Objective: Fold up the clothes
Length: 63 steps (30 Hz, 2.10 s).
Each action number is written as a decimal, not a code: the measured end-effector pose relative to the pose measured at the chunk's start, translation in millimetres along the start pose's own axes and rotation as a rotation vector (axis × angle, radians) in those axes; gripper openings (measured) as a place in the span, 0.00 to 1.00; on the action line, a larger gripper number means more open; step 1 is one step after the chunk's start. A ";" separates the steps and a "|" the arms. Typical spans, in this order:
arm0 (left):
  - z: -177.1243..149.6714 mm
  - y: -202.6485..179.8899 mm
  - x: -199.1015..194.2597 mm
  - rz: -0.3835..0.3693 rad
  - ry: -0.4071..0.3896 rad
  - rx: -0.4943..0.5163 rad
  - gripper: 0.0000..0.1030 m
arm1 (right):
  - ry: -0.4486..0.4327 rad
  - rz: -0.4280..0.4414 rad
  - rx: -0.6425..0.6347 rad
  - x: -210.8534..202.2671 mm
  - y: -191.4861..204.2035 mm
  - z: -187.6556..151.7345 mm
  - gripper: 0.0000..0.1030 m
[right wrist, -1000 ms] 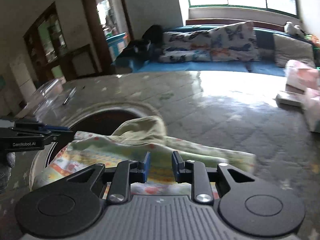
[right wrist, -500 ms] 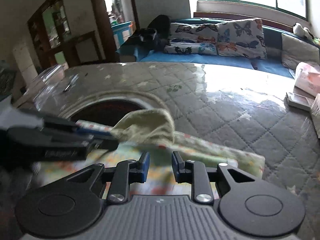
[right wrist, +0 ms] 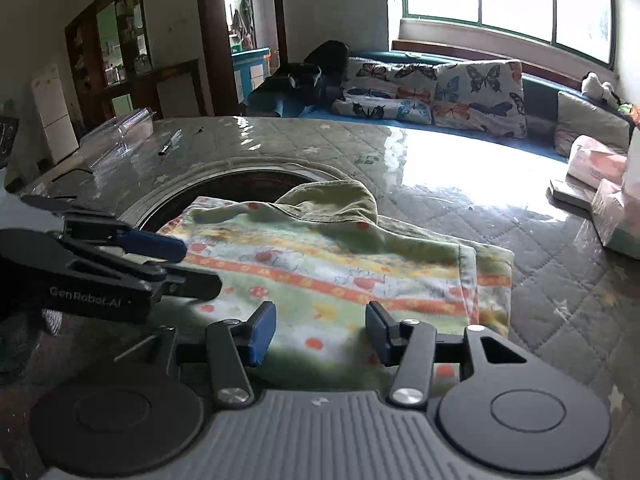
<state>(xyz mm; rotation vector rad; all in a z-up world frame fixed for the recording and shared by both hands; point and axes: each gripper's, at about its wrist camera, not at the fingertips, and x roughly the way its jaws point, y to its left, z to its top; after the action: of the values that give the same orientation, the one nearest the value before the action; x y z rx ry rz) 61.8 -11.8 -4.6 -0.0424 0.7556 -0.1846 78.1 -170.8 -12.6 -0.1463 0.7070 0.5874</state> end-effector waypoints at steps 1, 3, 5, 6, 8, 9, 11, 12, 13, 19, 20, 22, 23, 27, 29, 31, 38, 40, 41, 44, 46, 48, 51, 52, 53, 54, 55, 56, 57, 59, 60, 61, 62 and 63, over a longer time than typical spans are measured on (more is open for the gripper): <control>-3.3 -0.4 -0.8 0.000 0.001 -0.006 0.56 | -0.004 0.000 0.003 -0.9 1.0 -1.6 0.50; -8.4 -2.7 -1.6 0.003 -0.001 -0.011 0.56 | -0.007 -0.002 0.009 -0.6 3.1 -4.5 0.50; -12.0 -6.5 -2.3 0.019 -0.013 0.011 0.57 | -0.008 -0.004 0.015 0.6 5.4 -7.2 0.50; -13.6 -8.6 -2.6 0.028 -0.020 0.026 0.58 | -0.008 -0.005 0.019 1.2 6.5 -8.5 0.51; -15.7 -8.9 -1.9 0.036 -0.021 0.033 0.59 | -0.012 -0.022 -0.003 1.9 10.1 -13.0 0.51; -16.1 -7.7 -1.8 0.036 -0.018 0.028 0.59 | -0.016 -0.030 -0.013 1.0 11.2 -15.0 0.51; -16.5 -5.2 -3.4 0.038 -0.021 0.025 0.60 | -0.027 -0.035 -0.004 -4.4 9.1 -16.8 0.51; -16.9 -3.7 -4.4 0.040 -0.023 0.022 0.61 | -0.031 -0.041 0.003 -7.3 5.9 -17.2 0.51; -17.3 -2.2 -5.4 0.042 -0.026 0.020 0.62 | -0.034 -0.048 0.011 -10.1 2.8 -17.7 0.51; -23.5 3.3 -5.4 0.044 -0.028 -0.004 0.66 | -0.024 -0.052 0.062 -14.5 -16.1 -24.3 0.52; -24.1 3.2 -5.8 0.045 -0.030 -0.004 0.66 | -0.022 -0.053 0.071 -15.0 -19.3 -25.4 0.52; -24.5 3.5 -6.5 0.045 -0.031 -0.007 0.67 | -0.017 -0.053 0.088 -16.0 -25.5 -27.7 0.51; -24.9 4.3 -6.5 0.045 -0.031 -0.009 0.68 | -0.015 -0.053 0.097 -16.5 -28.7 -28.9 0.51; -25.7 7.6 -7.9 0.051 -0.029 -0.022 0.77 | -0.010 -0.054 0.119 -18.4 -36.8 -31.2 0.51; -25.5 10.4 -11.7 0.056 -0.033 -0.034 0.83 | -0.012 -0.056 0.118 -19.4 -36.6 -30.2 0.52; -26.2 14.1 -15.0 0.064 -0.037 -0.047 0.84 | -0.013 -0.058 0.117 -20.3 -36.4 -29.1 0.53; -31.0 28.3 -20.0 0.092 -0.031 -0.098 0.86 | -0.007 -0.057 0.094 -17.5 -31.6 -25.0 0.54; -31.3 31.3 -23.2 0.105 -0.038 -0.106 0.86 | -0.013 -0.059 0.074 -17.6 -27.4 -21.0 0.58; -31.3 33.3 -24.3 0.111 -0.041 -0.114 0.86 | -0.015 -0.059 0.064 -17.6 -25.2 -19.0 0.59; -31.2 39.6 -26.3 0.138 -0.047 -0.139 0.86 | -0.021 -0.054 0.035 -14.7 -17.5 -13.8 0.64; -31.7 43.7 -26.8 0.153 -0.049 -0.152 0.86 | -0.024 -0.051 0.017 -10.0 -11.0 -12.2 0.70; -33.4 48.1 -27.2 0.166 -0.045 -0.162 0.86 | -0.019 -0.052 0.008 -6.9 -8.2 -12.1 0.71; -37.1 51.4 -26.7 0.182 -0.031 -0.159 0.86 | -0.007 -0.054 0.001 -3.4 -6.4 -13.0 0.72; -38.5 51.9 -26.4 0.189 -0.026 -0.153 0.86 | -0.003 -0.055 -0.002 -2.2 -5.8 -13.3 0.73; -40.0 52.2 -26.1 0.197 -0.022 -0.144 0.86 | 0.001 -0.056 -0.004 -1.0 -5.2 -13.6 0.73; -40.7 52.7 -26.6 0.199 -0.020 -0.143 0.86 | 0.004 -0.056 -0.007 0.1 -4.6 -13.8 0.74; -40.9 53.6 -27.7 0.197 -0.020 -0.146 0.86 | 0.008 -0.057 -0.009 1.3 -4.0 -14.1 0.74; -41.1 54.4 -28.8 0.194 -0.019 -0.149 0.86 | 0.012 -0.058 -0.012 2.5 -3.4 -14.4 0.74; -40.6 54.7 -30.3 0.192 -0.021 -0.152 0.86 | 0.013 -0.058 -0.015 2.6 -2.3 -14.0 0.74; -38.1 53.7 -34.1 0.185 -0.031 -0.154 0.86 | 0.003 -0.051 -0.027 -0.1 1.5 -10.7 0.74; -36.6 52.3 -35.3 0.181 -0.038 -0.152 0.86 | -0.003 -0.044 -0.033 0.0 4.5 -9.1 0.74; -35.1 50.8 -35.9 0.178 -0.044 -0.149 0.86 | -0.008 -0.038 -0.039 0.0 7.4 -7.6 0.75; -34.0 49.5 -35.7 0.178 -0.048 -0.146 0.88 | -0.012 -0.030 -0.043 0.7 10.3 -6.3 0.76; -33.5 48.8 -34.5 0.179 -0.048 -0.145 0.88 | -0.013 -0.022 -0.044 2.4 12.9 -5.4 0.79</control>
<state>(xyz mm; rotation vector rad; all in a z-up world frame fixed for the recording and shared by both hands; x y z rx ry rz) 21.6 43.3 -10.7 -0.1163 0.7196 0.0415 69.3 -160.7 -17.4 -0.1912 0.6787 0.5825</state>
